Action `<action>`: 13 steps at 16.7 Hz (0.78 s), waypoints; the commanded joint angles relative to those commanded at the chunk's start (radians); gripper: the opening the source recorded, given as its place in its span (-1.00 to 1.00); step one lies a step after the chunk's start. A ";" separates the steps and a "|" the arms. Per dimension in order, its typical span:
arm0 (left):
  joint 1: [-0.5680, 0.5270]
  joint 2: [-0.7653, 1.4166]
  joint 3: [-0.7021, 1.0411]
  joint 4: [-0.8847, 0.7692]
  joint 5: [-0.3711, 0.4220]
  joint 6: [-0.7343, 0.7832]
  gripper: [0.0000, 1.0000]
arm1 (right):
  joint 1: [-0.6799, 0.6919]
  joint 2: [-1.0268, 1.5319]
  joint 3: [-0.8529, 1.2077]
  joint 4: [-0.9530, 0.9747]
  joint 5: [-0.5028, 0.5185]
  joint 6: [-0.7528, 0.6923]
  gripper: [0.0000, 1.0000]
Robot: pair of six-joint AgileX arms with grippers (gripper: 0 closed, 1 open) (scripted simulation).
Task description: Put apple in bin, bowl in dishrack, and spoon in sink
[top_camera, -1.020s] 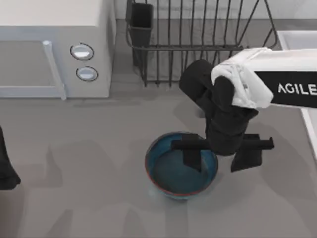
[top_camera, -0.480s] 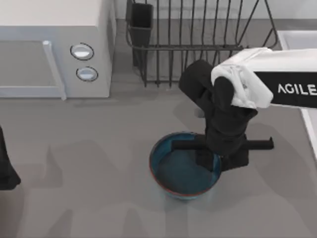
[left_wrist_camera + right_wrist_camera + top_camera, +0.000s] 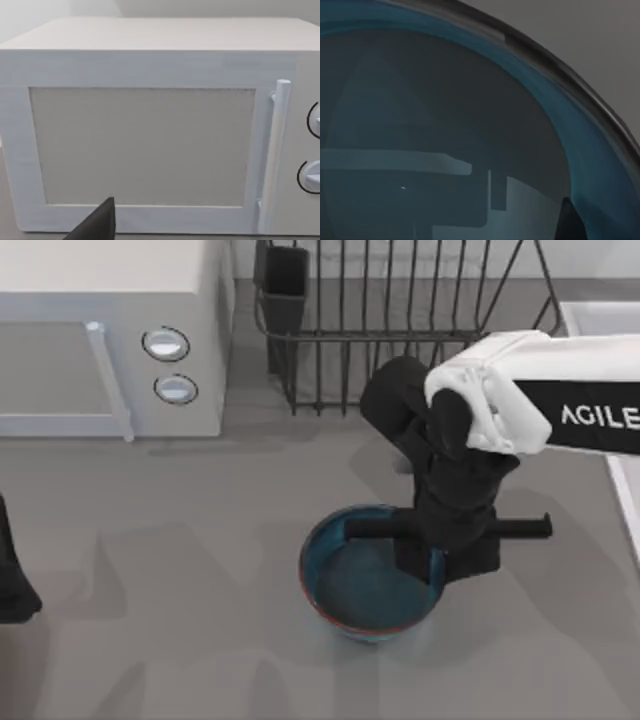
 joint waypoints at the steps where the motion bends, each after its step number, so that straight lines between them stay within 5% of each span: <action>1: 0.000 0.000 0.000 0.000 0.000 0.000 1.00 | 0.000 -0.005 0.023 -0.024 0.000 0.001 -1.00; 7: 0.000 0.000 0.000 0.000 0.000 0.000 1.00 | -0.001 -0.068 0.211 -0.303 -0.001 -0.002 -1.00; 13: 0.000 0.000 0.000 0.000 0.000 0.000 1.00 | -0.001 -0.089 0.253 -0.349 -0.001 -0.004 -1.00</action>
